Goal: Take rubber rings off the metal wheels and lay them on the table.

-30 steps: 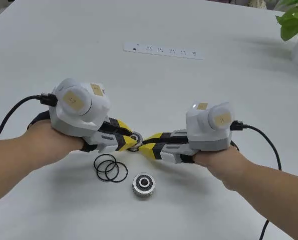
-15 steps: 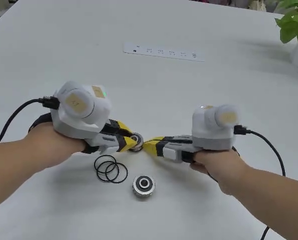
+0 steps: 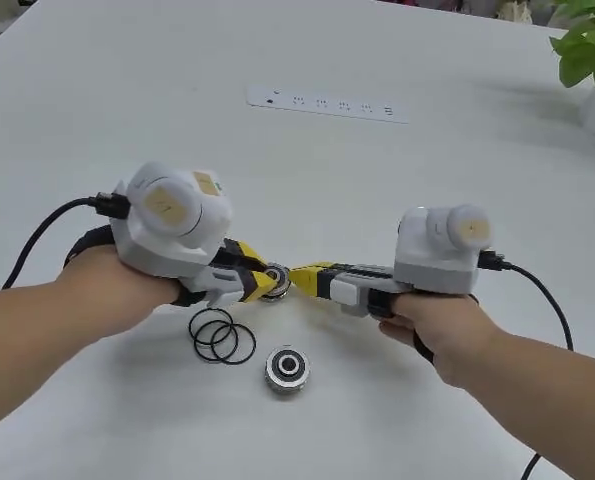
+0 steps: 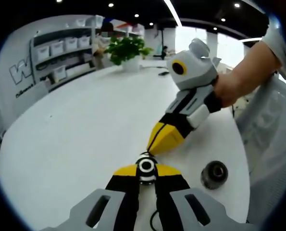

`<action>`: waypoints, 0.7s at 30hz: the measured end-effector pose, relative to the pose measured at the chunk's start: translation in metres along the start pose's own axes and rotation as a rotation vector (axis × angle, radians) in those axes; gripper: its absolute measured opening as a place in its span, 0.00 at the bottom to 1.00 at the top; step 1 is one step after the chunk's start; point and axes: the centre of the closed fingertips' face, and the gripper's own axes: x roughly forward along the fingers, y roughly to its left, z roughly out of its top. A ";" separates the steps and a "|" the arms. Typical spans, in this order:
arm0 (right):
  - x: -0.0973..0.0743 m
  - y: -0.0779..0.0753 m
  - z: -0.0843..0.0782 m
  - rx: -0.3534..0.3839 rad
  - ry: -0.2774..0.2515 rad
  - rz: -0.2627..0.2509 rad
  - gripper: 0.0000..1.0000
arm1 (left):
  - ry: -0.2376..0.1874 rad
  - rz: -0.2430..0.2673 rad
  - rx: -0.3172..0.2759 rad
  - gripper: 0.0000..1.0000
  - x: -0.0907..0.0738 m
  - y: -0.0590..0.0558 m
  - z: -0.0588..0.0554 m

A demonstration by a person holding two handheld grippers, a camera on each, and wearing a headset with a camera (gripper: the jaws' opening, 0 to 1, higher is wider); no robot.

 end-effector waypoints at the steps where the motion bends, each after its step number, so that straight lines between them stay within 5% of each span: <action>1: 0.000 0.000 0.000 -0.004 0.001 0.000 0.00 | 0.002 0.001 0.000 0.11 0.000 0.000 0.000; 21: 0.003 0.016 -0.002 -0.042 0.023 0.055 0.00 | 0.000 0.005 0.001 0.12 0.000 -0.001 0.000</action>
